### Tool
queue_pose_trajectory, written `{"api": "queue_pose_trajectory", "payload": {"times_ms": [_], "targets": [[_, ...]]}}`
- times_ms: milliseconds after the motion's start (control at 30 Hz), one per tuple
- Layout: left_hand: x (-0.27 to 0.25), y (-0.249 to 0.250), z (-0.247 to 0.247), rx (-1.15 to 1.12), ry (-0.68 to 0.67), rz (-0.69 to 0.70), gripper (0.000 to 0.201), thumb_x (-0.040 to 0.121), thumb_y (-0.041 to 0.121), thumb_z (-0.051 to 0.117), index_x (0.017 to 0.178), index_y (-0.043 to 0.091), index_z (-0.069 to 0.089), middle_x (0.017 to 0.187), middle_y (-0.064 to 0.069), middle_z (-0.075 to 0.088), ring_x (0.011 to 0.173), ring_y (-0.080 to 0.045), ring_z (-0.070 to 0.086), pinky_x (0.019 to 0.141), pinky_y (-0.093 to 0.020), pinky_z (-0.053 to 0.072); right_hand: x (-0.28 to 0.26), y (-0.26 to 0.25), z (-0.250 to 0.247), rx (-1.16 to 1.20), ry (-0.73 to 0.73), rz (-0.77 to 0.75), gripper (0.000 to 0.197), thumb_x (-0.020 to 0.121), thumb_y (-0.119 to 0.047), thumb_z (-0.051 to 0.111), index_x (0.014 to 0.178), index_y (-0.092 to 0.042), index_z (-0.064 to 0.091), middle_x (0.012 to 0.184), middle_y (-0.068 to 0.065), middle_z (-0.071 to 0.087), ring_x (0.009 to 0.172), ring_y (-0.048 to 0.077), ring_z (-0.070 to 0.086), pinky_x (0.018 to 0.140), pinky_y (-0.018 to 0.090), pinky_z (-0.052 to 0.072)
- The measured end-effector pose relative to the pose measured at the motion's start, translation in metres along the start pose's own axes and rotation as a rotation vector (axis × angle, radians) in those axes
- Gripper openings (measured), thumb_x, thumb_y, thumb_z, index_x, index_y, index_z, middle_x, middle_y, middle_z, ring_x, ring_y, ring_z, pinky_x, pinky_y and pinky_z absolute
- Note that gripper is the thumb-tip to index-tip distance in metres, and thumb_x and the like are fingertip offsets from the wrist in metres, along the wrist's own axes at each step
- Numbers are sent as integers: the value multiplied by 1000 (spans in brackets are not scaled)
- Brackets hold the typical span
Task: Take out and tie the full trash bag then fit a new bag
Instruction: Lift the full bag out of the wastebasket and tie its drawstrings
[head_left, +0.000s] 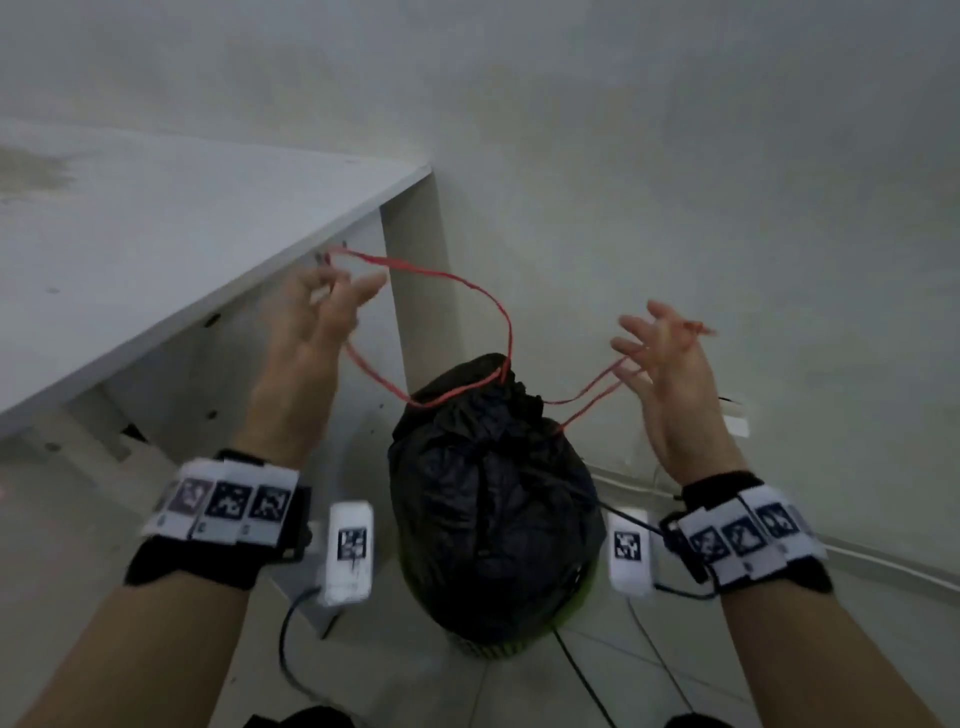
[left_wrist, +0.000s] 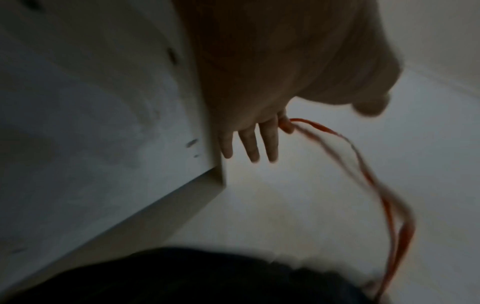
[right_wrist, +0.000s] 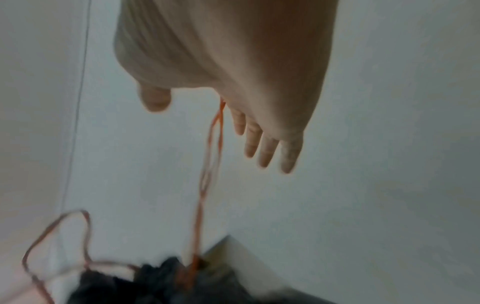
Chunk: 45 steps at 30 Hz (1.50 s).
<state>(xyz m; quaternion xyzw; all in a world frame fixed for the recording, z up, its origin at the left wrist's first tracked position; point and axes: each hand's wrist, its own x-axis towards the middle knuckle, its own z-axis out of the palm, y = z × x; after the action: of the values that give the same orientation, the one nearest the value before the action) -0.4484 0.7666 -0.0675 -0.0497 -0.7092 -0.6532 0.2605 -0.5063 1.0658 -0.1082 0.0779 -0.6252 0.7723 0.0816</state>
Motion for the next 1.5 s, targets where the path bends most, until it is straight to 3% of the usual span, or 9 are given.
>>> {"api": "queue_pose_trajectory", "payload": {"times_ms": [100, 167, 333, 467, 800, 1000, 1133, 1300, 1500], "targets": [[-55, -68, 1, 101, -405, -193, 119, 67, 51, 79, 153, 27, 0, 161, 8, 17, 147, 1, 21, 120, -24, 25, -43, 60, -14, -339, -238, 158, 120, 50, -90, 65, 149, -41, 20, 151, -23, 36, 143, 9, 37, 118, 38, 31], [-86, -91, 20, 225, -646, -396, 140, 45, 61, 90, 154, 19, 12, 148, 20, 33, 137, 7, 36, 108, -12, 37, -75, 104, -3, -491, -449, 193, 119, 63, -68, 77, 154, -40, 6, 146, -42, 32, 140, -7, 36, 116, 23, 32], [-115, -107, 93, 154, -320, -722, 67, 82, 30, 77, 139, 15, 47, 142, -5, 53, 121, -12, 50, 90, -11, 37, -111, 143, 33, -406, -436, 146, 45, 101, -21, 52, 144, -11, 42, 143, 11, 54, 117, 13, 58, 96, 18, 50], [-103, -105, 102, 101, 62, -776, 59, 90, 47, 63, 136, 10, 53, 132, -6, 60, 118, -19, 56, 87, -22, 39, -100, 141, 51, -265, -98, 345, 45, 103, -45, 41, 137, -19, 54, 137, -7, 56, 127, 13, 52, 104, 27, 40], [-100, -86, 84, 210, -265, -725, 28, 97, 41, 55, 123, 28, 57, 113, 7, 66, 106, -16, 62, 88, -25, 45, -92, 122, 60, -330, -4, 189, 35, 98, -46, 51, 121, -25, 66, 115, -9, 70, 109, 5, 64, 90, 19, 48], [-66, -99, 1, 175, -41, -518, 16, 91, 14, 66, 106, 7, 66, 92, 3, 72, 92, -14, 67, 82, -29, 53, -76, 97, 2, -211, 35, 27, 29, 89, -33, 71, 116, -24, 68, 114, -8, 73, 109, 8, 67, 94, 31, 53], [-57, -85, -20, 283, 57, -469, 79, 78, 57, 69, 142, 24, 38, 120, 2, 57, 109, -17, 60, 96, -41, 49, -71, 82, -10, -93, -63, 51, 52, 83, -66, 60, 103, -20, 74, 104, -6, 76, 100, 13, 70, 86, 32, 55], [-71, -65, 22, 305, -383, -711, 77, 67, 97, 26, 117, 51, 65, 139, 20, 53, 134, -4, 45, 115, -33, 30, -66, 72, 11, 314, -129, 431, 98, 78, -80, 36, 131, 0, 59, 128, 18, 66, 122, 32, 62, 92, 35, 56], [-65, -42, 55, -76, -220, -578, 27, 97, 31, 56, 118, 47, 53, 98, 28, 71, 96, 12, 65, 77, -4, 48, -60, 48, 28, 108, -295, 348, 44, 85, -36, 64, 105, 2, 73, 118, 13, 72, 113, 20, 68, 95, 27, 52]]}}
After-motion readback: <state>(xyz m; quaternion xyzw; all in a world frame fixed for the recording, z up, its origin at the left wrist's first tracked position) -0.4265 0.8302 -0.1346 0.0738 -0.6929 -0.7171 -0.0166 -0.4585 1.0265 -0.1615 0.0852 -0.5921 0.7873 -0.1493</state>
